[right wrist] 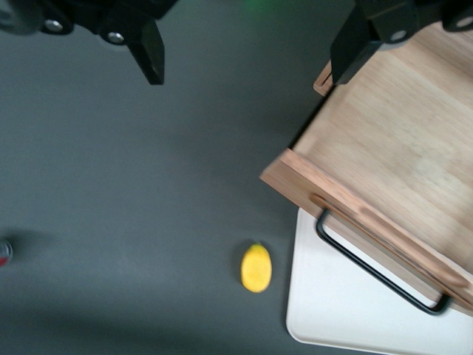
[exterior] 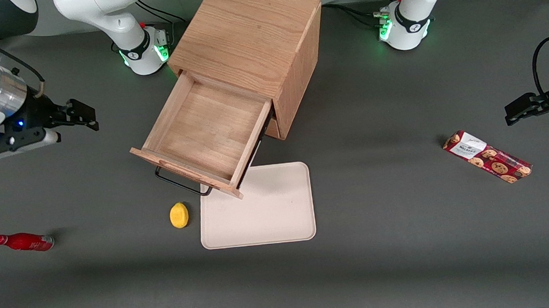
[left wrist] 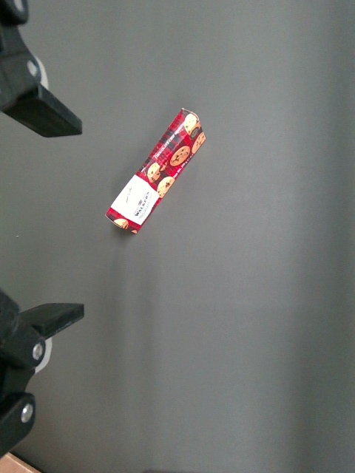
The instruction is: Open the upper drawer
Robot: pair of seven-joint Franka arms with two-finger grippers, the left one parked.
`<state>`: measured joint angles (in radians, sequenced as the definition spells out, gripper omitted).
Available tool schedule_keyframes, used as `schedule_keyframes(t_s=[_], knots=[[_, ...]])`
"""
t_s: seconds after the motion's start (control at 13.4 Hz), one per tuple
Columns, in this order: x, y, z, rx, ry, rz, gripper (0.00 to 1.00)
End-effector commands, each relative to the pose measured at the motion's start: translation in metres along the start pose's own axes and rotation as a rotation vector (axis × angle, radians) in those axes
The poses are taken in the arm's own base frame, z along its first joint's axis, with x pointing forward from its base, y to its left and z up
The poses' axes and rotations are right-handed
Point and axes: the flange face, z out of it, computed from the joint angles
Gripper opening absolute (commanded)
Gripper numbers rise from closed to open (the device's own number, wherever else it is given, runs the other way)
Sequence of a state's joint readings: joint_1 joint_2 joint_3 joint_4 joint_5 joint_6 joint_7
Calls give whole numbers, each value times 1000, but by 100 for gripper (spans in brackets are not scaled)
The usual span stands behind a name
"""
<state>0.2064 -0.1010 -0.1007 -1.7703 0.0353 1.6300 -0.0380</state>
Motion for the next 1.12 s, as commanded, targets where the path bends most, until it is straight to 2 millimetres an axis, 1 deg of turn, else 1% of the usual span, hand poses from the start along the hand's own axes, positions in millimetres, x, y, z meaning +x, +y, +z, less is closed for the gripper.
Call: schedule_keyframes(t_s=[0.0, 0.07, 0.15, 0.37, 0.45, 0.52, 0.6, 0.67, 0.9, 1.05], knots=[[-20, 23, 0, -31, 29, 60, 100], [-20, 34, -2, -48, 31, 77, 100], [-19, 49, -1, -61, 29, 100, 100], [1, 78, -6, -71, 40, 143, 100], [9, 81, -9, -76, 47, 149, 100], [23, 83, -4, -79, 41, 152, 100], [35, 84, -4, -82, 44, 159, 100], [41, 87, -7, -84, 50, 160, 100], [40, 91, -9, -83, 50, 165, 100], [40, 89, -9, -84, 52, 162, 100]])
